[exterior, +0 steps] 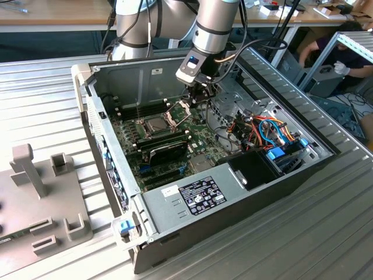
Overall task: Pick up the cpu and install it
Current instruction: 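Close the cpu cover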
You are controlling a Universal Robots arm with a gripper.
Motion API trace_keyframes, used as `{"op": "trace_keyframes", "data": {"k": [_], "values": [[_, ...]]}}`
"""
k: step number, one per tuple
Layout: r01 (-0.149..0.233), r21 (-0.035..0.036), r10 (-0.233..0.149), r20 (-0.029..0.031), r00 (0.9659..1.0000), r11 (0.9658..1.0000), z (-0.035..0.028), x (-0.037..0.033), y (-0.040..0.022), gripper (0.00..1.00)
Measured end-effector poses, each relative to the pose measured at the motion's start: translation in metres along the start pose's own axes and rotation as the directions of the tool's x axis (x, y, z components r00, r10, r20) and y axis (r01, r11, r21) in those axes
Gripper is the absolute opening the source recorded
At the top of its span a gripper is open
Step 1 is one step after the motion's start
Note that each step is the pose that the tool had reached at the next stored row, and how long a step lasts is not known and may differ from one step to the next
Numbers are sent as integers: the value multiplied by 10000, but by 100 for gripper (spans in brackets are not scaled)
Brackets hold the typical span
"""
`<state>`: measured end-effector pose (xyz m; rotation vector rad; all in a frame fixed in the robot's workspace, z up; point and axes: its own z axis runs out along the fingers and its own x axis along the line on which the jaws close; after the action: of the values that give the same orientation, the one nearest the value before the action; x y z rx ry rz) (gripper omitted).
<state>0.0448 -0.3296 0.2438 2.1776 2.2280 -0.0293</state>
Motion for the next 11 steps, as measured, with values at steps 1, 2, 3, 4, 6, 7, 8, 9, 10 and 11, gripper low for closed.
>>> {"op": "trace_keyframes", "data": {"k": [1, 2, 3, 4, 6, 7, 8, 9, 10, 11], "values": [[0, -7, 0, 0, 10000, 10000, 0, 1, -14, 11], [-1, -19, 1, 0, 10000, 10000, 0, 1, -31, 11], [-2, -40, 2, 0, 10000, 10000, 0, 1, -53, 11], [-2, -67, 2, 0, 10000, 10000, 0, 2, -78, 11], [-4, -128, 4, 2, 10000, 9999, -1, 3, -129, 11], [-6, -162, 6, 4, 10000, 9999, -1, 3, -156, 11], [-6, -197, 6, 4, 10000, 9998, -1, 4, -182, 11], [-7, -228, 8, 5, 10000, 9997, -1, 5, -205, 11], [-10, -266, 10, 6, 10000, 9996, -1, 5, -235, 11], [-9, -300, 9, 6, 10000, 9996, -1, 6, -261, 11]]}}
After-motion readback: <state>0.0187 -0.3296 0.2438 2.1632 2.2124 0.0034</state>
